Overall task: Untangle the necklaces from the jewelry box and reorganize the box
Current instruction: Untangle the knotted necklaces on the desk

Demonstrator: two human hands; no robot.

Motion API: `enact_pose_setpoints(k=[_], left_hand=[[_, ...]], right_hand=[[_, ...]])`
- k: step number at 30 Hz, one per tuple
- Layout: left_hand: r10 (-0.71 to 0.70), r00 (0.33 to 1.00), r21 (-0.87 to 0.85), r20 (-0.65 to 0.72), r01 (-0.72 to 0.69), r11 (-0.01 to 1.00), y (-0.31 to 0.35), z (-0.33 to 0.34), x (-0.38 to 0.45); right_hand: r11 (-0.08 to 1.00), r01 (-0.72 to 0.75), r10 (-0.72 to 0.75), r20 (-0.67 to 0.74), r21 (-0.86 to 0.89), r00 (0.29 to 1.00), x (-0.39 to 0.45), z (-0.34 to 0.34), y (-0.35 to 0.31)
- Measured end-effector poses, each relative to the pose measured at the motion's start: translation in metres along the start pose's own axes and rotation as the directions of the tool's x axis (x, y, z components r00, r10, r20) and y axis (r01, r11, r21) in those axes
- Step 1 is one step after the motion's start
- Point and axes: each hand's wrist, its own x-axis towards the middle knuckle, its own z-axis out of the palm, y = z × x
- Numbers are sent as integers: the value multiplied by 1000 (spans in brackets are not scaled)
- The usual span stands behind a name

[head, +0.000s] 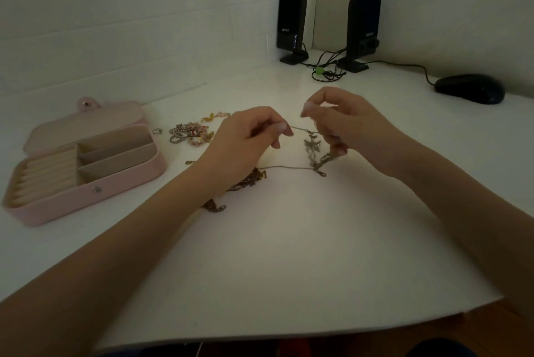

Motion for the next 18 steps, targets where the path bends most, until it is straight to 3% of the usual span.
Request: enact_pose_setpoints(k=[7, 10, 13, 18], left_hand=[[67, 998, -40, -2, -67, 997, 4, 4, -1], [67, 997, -86, -33, -70, 994, 4, 3, 0], [6, 995, -191, -98, -25, 981, 4, -2, 3], [-152, 955, -352, -255, 55, 934, 1, -14, 8]], right_hand=[[958, 148, -156, -14, -244, 988, 2, 9, 5], [927, 163, -203, -86, -338, 975, 4, 11, 10], [936, 134, -167, -73, -326, 983, 5, 7, 11], [986, 49, -50, -5, -158, 999, 3, 7, 12]])
